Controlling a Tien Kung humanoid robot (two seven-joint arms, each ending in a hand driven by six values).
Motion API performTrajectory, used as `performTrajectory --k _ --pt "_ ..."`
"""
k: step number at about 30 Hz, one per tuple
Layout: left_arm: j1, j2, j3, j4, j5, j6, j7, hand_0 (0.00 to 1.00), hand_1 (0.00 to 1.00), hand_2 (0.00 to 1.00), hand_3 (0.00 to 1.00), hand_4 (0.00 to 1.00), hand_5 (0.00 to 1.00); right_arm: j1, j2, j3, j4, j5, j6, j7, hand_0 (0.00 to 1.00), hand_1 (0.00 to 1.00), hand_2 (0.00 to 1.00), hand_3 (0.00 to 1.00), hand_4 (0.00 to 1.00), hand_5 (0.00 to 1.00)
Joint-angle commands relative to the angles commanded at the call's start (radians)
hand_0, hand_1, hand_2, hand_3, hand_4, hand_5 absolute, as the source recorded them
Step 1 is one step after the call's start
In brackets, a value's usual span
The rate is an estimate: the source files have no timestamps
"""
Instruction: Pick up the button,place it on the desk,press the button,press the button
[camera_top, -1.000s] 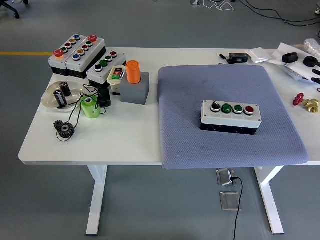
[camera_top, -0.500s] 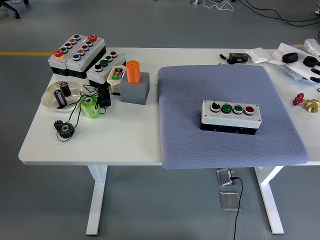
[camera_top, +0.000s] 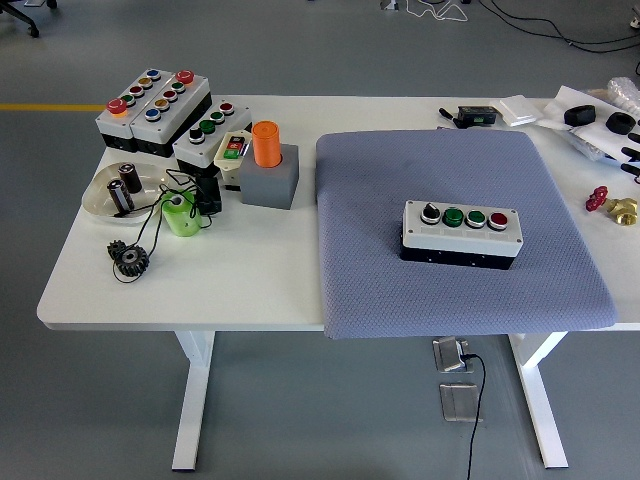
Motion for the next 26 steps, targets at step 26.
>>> performTrajectory --k 26 --pt "0.0 -0.005 -0.03 0.0 0.013 -0.003 -0.006 0.708 0.78 0.815 0.686 0.44 0.983 0.007 0.012 -0.01 -0.002 0.041 -0.01 0.045 0.865 0.82 0.84 0.805 0.597 0.822"
